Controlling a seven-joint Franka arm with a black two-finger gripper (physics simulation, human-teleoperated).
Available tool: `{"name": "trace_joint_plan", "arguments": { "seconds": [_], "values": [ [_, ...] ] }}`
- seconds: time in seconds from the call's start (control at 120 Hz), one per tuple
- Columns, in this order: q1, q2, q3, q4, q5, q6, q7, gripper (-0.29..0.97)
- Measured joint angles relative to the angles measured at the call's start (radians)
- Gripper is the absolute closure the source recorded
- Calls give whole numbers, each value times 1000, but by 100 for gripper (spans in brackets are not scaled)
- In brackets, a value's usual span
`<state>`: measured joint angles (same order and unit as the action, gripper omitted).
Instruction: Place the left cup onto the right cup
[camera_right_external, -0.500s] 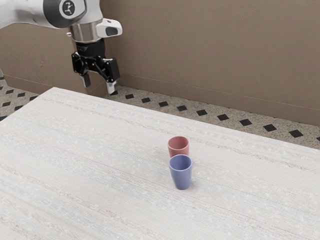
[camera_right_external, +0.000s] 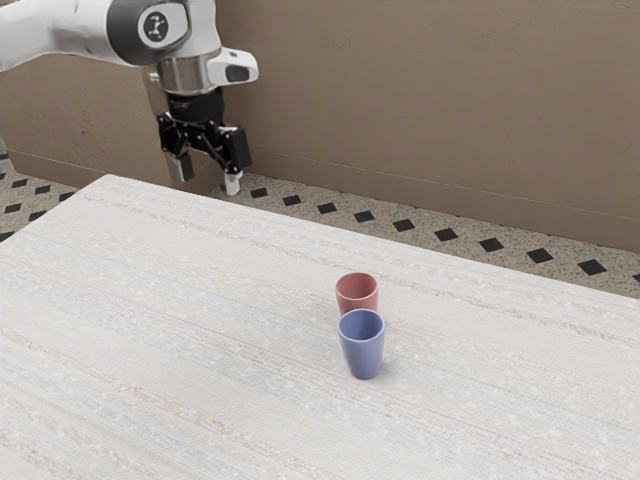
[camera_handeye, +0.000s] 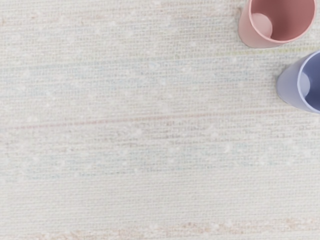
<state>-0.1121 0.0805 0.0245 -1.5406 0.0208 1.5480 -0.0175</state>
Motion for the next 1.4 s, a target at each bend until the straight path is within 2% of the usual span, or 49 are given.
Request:
{"name": "trace_joint_plan", "arguments": {
  "seconds": [0.758, 1.4],
  "values": [
    [-15, 263, 31, 115, 2, 93, 11, 0],
    [-18, 364, 29, 134, 1, 146, 7, 0]
  ]
}}
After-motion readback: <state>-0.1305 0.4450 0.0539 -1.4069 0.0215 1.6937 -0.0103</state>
